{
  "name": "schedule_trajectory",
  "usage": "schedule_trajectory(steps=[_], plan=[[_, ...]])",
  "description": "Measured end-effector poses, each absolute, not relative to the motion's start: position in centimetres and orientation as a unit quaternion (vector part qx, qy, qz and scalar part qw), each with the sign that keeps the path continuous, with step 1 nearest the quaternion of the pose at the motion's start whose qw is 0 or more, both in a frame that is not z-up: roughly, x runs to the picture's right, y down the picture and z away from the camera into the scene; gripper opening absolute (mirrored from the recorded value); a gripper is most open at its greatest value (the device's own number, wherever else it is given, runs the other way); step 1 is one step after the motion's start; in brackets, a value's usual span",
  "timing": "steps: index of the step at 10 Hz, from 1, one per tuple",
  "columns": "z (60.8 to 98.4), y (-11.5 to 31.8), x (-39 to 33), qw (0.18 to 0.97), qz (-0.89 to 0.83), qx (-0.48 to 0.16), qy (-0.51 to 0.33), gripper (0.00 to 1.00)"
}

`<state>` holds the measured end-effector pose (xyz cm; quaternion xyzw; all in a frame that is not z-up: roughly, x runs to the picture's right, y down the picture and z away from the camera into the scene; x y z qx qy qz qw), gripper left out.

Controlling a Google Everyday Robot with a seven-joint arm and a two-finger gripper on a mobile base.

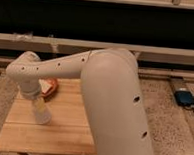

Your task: Place the ceramic cup over the eraser

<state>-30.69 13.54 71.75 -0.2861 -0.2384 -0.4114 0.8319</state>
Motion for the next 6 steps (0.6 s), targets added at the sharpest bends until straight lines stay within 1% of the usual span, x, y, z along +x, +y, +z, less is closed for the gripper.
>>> schedule_trajectory(steps=[2,4,6], plan=[[70.3,11.5,-30.4,0.838,-0.392,-0.286,-0.248,0.8],[69.8,8.8,-29.4,0.844,-0.37,-0.292,-0.255,0.8],[69.7,8.5,-29.4,0.844,-0.369,-0.293,-0.256,0.8]])
